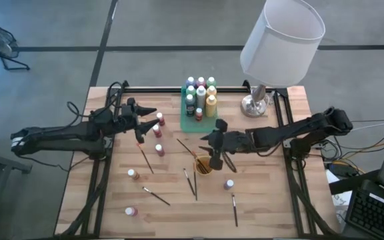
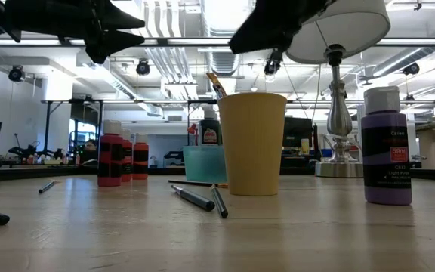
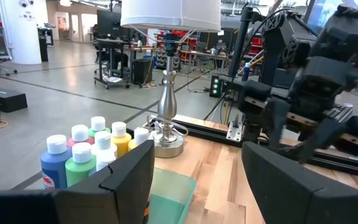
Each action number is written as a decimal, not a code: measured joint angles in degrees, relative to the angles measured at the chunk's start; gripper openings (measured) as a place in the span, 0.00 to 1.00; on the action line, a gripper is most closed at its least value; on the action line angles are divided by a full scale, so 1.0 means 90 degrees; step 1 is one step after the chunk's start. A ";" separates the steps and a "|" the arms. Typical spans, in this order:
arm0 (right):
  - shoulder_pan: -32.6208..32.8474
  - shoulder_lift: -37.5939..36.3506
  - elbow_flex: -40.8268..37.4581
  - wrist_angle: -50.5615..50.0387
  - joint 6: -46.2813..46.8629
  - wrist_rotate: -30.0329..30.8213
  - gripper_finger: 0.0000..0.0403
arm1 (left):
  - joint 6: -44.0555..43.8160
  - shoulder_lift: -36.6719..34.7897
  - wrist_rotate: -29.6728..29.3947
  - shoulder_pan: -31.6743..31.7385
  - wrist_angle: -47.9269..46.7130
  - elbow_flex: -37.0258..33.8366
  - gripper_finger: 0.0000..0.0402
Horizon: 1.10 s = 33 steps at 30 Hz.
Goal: Pick & Place Paint Supplies
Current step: Put the small purple paint bottle into the green bin
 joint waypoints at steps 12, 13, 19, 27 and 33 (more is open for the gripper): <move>0.0685 -0.0694 -0.0026 -0.2500 0.1244 0.0261 0.29 | 0.0000 0.0000 0.0000 0.0000 -0.0066 0.0000 0.62; 0.0847 -0.0779 -0.0045 -0.2697 0.1480 0.0268 0.28 | 0.0000 -0.0001 0.0000 0.0000 -0.0066 0.0000 0.62; 0.2266 -0.1179 -0.0285 -0.3317 0.3035 0.0664 0.22 | 0.0000 0.0000 0.0000 0.0000 -0.0067 0.0000 0.62; 0.4354 -0.1067 -0.0320 -0.3494 0.4853 0.1724 0.13 | -0.0002 -0.0001 0.0000 -0.0001 -0.0061 0.0000 0.62; 0.5244 -0.0647 -0.0348 -0.3510 0.6225 0.2006 0.11 | -0.0019 -0.0001 0.0000 0.0001 -0.0061 0.0000 0.62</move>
